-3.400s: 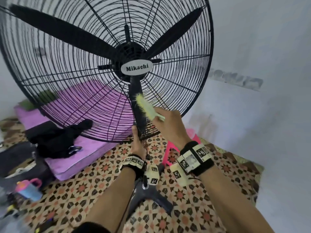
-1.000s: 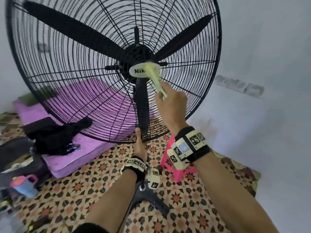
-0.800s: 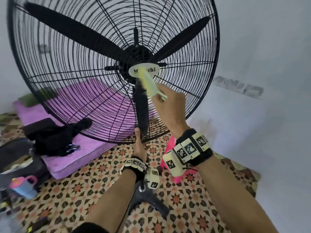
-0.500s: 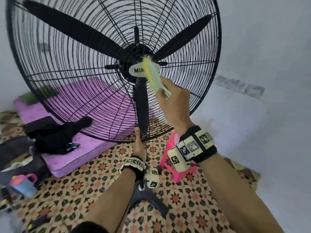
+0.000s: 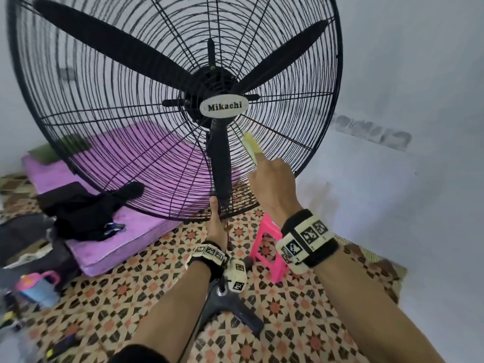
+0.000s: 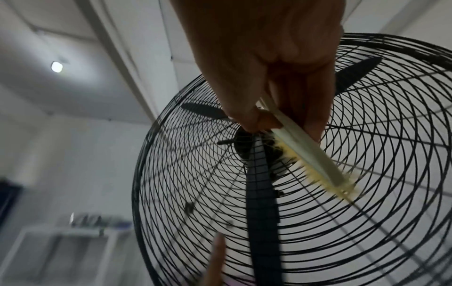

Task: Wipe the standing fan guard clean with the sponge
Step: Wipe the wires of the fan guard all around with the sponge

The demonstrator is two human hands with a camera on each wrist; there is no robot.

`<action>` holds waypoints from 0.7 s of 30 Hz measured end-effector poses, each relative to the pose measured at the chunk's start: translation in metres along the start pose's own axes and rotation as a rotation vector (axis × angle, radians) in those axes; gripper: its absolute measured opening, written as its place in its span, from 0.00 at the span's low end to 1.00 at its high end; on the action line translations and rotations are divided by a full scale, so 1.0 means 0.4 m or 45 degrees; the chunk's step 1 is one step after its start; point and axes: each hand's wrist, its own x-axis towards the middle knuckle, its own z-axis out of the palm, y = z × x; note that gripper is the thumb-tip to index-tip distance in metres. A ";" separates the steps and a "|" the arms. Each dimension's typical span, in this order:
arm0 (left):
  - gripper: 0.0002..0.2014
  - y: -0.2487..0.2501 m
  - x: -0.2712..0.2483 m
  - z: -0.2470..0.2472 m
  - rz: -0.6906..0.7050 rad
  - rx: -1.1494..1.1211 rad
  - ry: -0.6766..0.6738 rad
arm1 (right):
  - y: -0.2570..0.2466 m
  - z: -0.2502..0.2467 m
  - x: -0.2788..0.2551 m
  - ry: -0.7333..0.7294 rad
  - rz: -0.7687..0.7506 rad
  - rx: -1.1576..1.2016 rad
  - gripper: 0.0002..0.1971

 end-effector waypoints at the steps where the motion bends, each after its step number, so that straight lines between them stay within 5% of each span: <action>1: 0.62 -0.002 0.004 0.000 -0.006 -0.005 0.004 | 0.006 -0.002 -0.004 -0.002 0.020 0.016 0.23; 5: 0.66 -0.016 0.009 0.010 0.007 -0.012 0.038 | 0.038 0.007 0.001 0.167 -0.125 0.299 0.22; 11: 0.61 -0.046 0.054 0.008 -0.041 0.033 0.075 | 0.162 0.040 -0.054 0.005 -0.018 0.396 0.20; 14: 0.50 -0.055 0.054 0.022 0.045 0.037 0.117 | 0.161 0.023 -0.016 0.199 -0.181 0.507 0.22; 18: 0.15 -0.097 0.015 0.046 0.250 -0.015 0.234 | 0.166 0.039 0.008 0.181 -0.255 0.546 0.22; 21: 0.29 -0.139 0.016 0.098 0.440 0.360 0.109 | 0.245 0.081 -0.040 0.009 -0.113 0.502 0.22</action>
